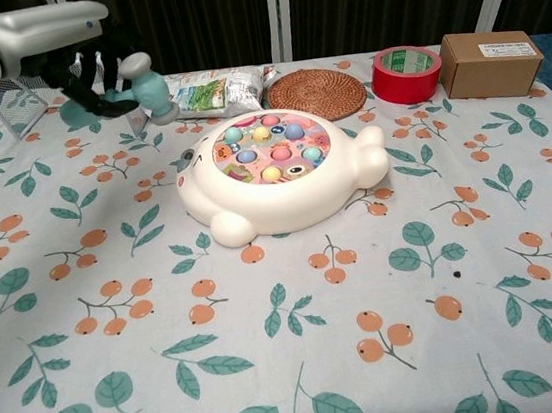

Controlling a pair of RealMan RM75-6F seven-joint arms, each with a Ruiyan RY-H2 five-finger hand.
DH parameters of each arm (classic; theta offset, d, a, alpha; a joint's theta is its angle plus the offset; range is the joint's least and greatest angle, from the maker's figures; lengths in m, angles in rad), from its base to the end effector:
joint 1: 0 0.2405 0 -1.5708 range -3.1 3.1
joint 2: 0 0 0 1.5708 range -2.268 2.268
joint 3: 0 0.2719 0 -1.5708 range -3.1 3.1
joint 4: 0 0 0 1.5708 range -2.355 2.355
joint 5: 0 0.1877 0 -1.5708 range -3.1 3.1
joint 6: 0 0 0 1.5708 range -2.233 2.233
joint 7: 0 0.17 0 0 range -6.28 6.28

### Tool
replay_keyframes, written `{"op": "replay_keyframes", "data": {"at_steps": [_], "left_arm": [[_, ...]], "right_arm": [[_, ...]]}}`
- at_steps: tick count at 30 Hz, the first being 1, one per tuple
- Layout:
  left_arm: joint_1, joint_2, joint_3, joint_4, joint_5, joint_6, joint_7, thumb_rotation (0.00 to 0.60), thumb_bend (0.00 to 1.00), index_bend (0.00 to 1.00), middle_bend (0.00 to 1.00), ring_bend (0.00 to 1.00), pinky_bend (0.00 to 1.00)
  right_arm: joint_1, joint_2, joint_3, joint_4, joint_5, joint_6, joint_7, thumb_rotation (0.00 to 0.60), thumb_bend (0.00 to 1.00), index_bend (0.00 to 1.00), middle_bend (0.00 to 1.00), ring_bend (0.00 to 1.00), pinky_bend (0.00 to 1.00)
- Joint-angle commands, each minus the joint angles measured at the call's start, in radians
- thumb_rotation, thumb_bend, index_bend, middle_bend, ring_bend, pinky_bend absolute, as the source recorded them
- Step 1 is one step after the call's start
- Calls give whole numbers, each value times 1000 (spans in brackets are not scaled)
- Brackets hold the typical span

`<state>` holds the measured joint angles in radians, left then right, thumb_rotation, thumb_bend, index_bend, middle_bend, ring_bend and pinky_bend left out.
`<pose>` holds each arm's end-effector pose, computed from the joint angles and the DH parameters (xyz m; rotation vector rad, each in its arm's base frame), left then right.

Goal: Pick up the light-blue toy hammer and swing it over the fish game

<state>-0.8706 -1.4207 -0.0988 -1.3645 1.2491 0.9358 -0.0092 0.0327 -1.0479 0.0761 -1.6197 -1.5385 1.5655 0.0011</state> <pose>-0.1434 0.4126 0.0398 -1.9320 -0.8966 -1.0262 -0.3136 -0.1941 0.2226 1.3500 -0.7905 0.9098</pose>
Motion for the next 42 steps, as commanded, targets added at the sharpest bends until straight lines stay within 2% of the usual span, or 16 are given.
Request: {"op": "replay_keyframes", "data": {"at_steps": [1,8,12,19,34,42], "left_arm": [[57,-54,43,93,60,36,-93,600,583,560,576,491,536],[74,-117,68,211,110,16,-127,600,520,539,548,451,506],[79,-129,71,234,121,2,-130,600,490,523,534,438,489],[86,-120,71,225,117,-37,-112,600,401,431,467,383,445],[109,-95,61,187,104,-69,-80,600,331,312,380,320,409],[121,-86,57,164,111,-63,-70,600,306,290,373,315,406]], "right_arm": [[0,0,-1,-1,0,0,-1,600,120,44,192,46,117],[-3,-4,-2,-8,5,-1,-8,600,120,44,192,46,117],[-7,-3,-2,-12,8,3,-11,600,120,44,192,46,117],[-8,-3,-3,-15,8,2,-12,600,120,44,192,46,117],[-16,-5,-6,-15,1,13,-7,600,120,44,192,46,117],[-15,-7,-4,-14,0,13,-7,600,124,44,192,46,117]]}}
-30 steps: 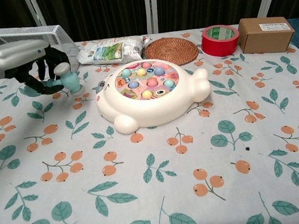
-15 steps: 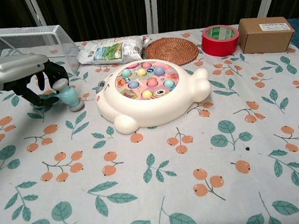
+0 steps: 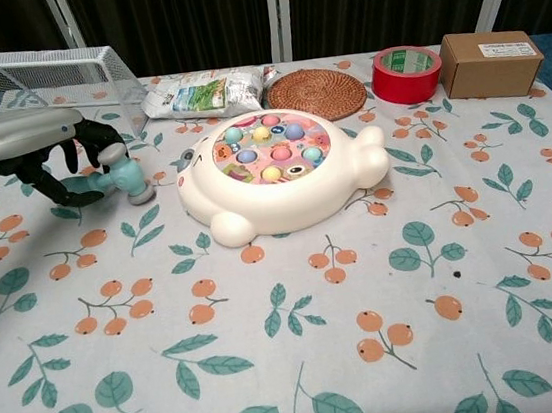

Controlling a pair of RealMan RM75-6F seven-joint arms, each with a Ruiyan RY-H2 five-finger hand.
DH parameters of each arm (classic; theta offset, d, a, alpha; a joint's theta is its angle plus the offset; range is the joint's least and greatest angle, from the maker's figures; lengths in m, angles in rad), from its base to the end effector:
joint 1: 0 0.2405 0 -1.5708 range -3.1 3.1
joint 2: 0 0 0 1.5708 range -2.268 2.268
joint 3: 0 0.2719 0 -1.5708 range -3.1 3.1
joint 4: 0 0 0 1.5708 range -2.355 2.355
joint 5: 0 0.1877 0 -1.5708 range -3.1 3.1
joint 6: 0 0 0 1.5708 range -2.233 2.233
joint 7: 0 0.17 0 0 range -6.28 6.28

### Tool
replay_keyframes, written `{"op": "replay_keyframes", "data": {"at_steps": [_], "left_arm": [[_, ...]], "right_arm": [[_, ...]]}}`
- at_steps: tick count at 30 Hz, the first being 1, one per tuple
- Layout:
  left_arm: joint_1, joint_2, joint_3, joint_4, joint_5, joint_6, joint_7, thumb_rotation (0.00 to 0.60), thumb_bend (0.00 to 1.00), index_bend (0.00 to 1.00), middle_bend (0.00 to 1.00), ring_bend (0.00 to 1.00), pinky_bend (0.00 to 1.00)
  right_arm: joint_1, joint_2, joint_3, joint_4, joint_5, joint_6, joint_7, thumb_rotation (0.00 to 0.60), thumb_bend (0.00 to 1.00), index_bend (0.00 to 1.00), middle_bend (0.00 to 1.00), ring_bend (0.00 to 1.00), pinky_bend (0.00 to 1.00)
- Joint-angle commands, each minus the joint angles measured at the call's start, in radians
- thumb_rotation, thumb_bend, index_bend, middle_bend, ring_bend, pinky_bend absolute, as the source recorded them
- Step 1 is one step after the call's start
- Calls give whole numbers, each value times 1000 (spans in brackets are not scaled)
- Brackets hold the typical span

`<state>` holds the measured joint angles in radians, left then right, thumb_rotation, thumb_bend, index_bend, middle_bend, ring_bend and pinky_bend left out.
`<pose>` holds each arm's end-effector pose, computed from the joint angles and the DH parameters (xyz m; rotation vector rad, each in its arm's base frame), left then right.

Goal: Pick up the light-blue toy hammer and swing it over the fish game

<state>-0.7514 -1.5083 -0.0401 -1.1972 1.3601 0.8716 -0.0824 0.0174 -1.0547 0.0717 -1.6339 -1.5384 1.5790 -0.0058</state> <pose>-0.2137 0.3882 0.0050 -1.9711 -0.9711 -0.8475 -0.3135 -0.1883 0.2206 1.3328 -0.8038 0.9134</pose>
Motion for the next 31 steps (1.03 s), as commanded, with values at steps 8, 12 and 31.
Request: {"op": "replay_keyframes", "data": {"at_steps": [8,12,31], "left_arm": [[44,62,-34,-77,21,107,-31,600,264,85,155,94,232],[112,149,-60,-147,7,219,-57,600,252,87,154,93,183],[585,371,65,-429,15,758,192,600,230,140,170,93,100]], "right_arm": [[4,6,4,0,0,-3,5,600,135,45,193,46,117],[15,20,7,7,-3,-20,38,600,136,44,193,46,117],[63,11,10,113,-46,-41,236,600,154,45,151,0,76]]}}
